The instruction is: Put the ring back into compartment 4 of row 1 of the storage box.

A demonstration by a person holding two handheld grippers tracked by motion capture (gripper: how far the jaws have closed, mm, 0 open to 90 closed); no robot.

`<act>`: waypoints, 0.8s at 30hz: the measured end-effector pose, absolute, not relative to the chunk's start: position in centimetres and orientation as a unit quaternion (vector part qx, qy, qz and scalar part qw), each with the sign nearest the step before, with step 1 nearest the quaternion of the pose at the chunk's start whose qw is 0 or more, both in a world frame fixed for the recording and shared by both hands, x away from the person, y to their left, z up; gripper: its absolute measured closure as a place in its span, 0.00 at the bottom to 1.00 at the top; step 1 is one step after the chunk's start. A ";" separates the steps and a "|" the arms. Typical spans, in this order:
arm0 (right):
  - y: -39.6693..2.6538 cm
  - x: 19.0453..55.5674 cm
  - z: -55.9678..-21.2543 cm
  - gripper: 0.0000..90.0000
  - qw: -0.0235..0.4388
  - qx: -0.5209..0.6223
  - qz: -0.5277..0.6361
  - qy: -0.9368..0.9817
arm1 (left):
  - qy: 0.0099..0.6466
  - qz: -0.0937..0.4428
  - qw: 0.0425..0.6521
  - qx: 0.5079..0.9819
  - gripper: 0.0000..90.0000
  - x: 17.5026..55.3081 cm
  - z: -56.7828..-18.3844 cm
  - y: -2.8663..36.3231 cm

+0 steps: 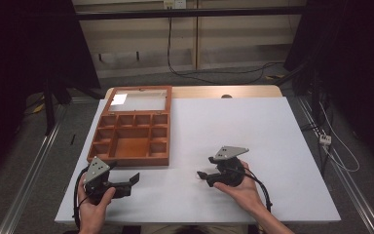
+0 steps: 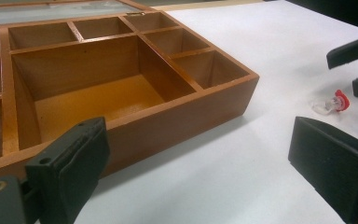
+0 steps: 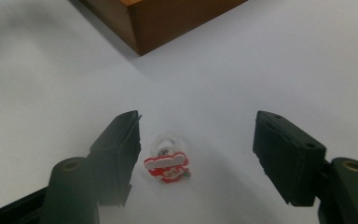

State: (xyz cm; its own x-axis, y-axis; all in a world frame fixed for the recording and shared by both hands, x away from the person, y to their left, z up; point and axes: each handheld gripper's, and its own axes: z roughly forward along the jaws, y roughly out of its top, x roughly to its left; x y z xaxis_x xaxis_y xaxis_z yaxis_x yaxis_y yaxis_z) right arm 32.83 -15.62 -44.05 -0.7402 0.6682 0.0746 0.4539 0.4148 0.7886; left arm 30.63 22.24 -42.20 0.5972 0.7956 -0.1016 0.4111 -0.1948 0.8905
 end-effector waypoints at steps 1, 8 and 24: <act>-15.5 32.8 -44.1 0.44 0.125 0.333 0.421 0.834 | 0.404 0.196 0.490 0.748 0.06 30.6 -42.2 22.2; -14.9 32.4 -44.4 0.55 0.120 0.317 0.412 0.846 | 0.401 0.194 0.484 0.753 0.06 30.6 -42.3 22.1; -14.5 32.3 -45.5 0.71 0.128 0.307 0.371 0.867 | 0.404 0.194 0.482 0.753 0.06 30.7 -42.4 22.2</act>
State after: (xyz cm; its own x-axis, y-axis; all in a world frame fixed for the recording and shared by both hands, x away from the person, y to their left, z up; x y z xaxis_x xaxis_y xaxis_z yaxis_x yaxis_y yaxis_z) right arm 32.32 -14.46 -45.49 -0.7784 0.6278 0.0055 0.4370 0.5355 0.7227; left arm 30.74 22.21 -42.36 0.5989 0.7950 -0.0965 0.4208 -0.2098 0.8826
